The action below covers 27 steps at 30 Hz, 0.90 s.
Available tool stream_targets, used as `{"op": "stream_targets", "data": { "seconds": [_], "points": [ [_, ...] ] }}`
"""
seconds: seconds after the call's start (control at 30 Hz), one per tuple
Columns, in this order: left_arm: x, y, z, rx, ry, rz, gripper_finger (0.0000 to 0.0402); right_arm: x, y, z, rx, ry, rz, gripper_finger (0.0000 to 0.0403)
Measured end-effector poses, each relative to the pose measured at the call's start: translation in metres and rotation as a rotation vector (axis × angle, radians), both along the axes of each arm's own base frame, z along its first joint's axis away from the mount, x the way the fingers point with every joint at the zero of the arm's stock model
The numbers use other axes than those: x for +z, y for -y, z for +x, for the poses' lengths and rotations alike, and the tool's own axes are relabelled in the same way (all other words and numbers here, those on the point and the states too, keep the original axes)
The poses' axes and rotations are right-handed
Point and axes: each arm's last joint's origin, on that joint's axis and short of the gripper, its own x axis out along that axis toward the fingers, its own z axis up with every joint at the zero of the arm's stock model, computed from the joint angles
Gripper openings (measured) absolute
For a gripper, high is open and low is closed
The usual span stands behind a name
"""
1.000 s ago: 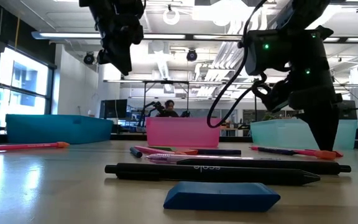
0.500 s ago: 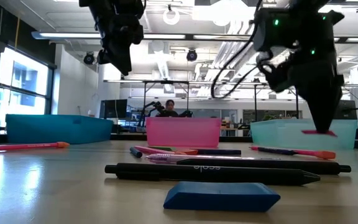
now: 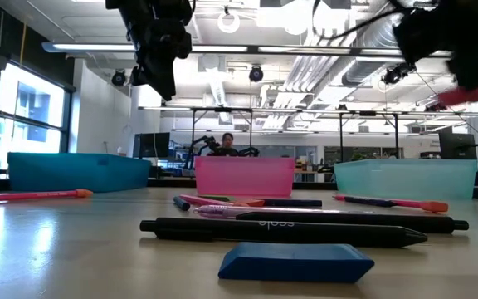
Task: Sort crayons/erasers/pens/pencils in bins
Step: Put the pink eraser into the orange bin
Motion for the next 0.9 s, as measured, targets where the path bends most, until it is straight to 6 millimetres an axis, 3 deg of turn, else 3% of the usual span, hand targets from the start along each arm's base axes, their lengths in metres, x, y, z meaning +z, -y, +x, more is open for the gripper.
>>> {"op": "stream_targets", "data": {
  "seconds": [0.27,0.73,0.9],
  "points": [
    [0.000,0.000,0.000,0.015,-0.002,-0.009,0.0101,0.006,-0.034,-0.021,0.048,-0.022,0.046,0.0048],
    [-0.001,0.003,0.000,0.154,0.006,-0.083,0.0101,-0.023,-0.082,-0.045,0.172,-0.154,-0.109,0.0048],
    [-0.004,0.013,0.000,0.190,-0.046,-0.140,0.0101,-0.037,-0.097,-0.048,0.189,-0.205,-0.175,0.0048]
  ]
}}
